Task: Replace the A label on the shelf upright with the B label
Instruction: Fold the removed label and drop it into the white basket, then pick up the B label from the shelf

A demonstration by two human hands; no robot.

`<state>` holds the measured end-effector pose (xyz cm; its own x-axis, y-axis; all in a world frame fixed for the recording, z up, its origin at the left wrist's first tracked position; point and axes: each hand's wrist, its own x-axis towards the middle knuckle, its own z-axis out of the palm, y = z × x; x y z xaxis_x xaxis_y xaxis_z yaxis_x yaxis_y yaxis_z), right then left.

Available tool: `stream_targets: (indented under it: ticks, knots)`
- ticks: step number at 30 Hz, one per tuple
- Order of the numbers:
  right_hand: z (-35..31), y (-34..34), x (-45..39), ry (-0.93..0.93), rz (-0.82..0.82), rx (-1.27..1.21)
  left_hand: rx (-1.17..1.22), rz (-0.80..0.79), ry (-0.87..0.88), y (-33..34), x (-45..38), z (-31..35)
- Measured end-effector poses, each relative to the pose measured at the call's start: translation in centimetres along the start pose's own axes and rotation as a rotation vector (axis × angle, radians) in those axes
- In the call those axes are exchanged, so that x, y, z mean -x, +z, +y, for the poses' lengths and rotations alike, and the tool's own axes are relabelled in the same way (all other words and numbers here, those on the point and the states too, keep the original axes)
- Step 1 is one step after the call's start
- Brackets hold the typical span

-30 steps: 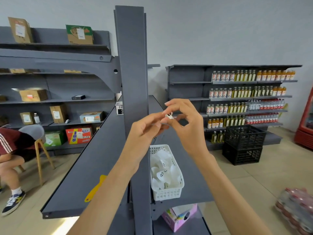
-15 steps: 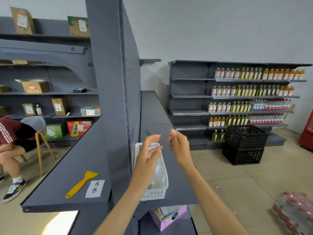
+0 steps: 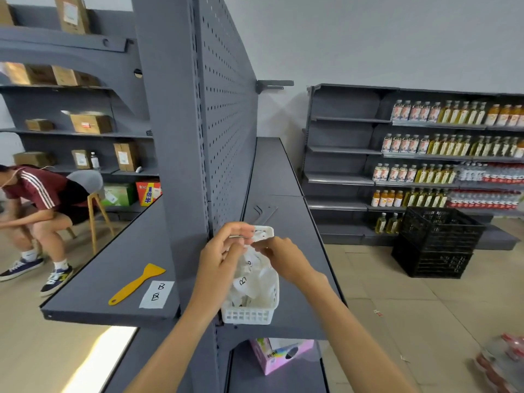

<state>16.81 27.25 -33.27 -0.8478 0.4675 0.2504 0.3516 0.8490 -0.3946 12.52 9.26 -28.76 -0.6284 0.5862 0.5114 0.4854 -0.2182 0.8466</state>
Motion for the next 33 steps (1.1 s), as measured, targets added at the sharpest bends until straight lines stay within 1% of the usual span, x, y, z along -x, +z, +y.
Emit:
stream_targets:
  ticks: [2, 4, 9, 11, 14, 18, 20, 22, 24, 26, 28, 30, 31, 33]
  knots:
    - [0.0, -0.2, 0.2, 0.017, 0.048, -0.002, 0.008, 0.029, 0.029, -0.2, 0.2, 0.0]
    - [-0.6, -0.7, 0.5, 0.017, 0.108, -0.111, 0.022, 0.045, 0.059, -0.7, 0.5, 0.3]
    - [-6.0, -3.2, 3.8, -0.103, 0.308, -0.632, 0.035, 0.087, 0.135, -2.5, 1.6, 0.6]
    - [-8.7, -4.2, 4.9, -0.183, 0.284, -0.782, 0.063, 0.112, 0.154, -3.8, 1.8, 0.8]
    - [-12.3, -4.6, 5.5, -0.276, 0.118, -0.838, 0.095, 0.152, 0.178, -6.6, 1.8, 0.9]
    - [-16.5, -3.2, 5.4, -0.309, -0.057, -0.78, 0.112, 0.218, 0.159, -12.0, 1.0, -0.5]
    - [-18.2, -1.3, 5.1, -0.294, -0.095, -0.686, 0.089, 0.205, 0.128, -14.5, 0.5, -1.7]
    - [-19.4, 1.2, 4.6, -0.257, -0.117, -0.588, 0.065, 0.157, 0.087, -16.8, -0.1, -3.2]
    - [-20.4, 3.4, 4.2, -0.201, -0.153, -0.498, 0.017, 0.08, 0.039, -18.3, -0.6, -5.0]
    - [-21.1, 5.8, 3.4, -0.121, -0.219, -0.396, -0.081, -0.019, -0.051, -19.6, -1.3, -7.7]
    - [-21.3, 8.1, 2.4, -0.066, -0.264, -0.227, -0.292, -0.142, -0.115, -20.3, -2.0, -11.2]
    - [-21.6, 9.7, 1.0, -0.026, -0.331, -0.033, -0.546, -0.288, -0.137, -20.5, -2.7, -14.3]
    - [-21.8, 10.2, 0.1, 0.005, -0.376, 0.048, -0.621, -0.355, -0.151, -20.5, -3.0, -15.6]
    - [-22.1, 10.8, -2.1, 0.094, -0.443, 0.155, -0.655, -0.461, -0.196, -20.4, -3.5, -17.3]
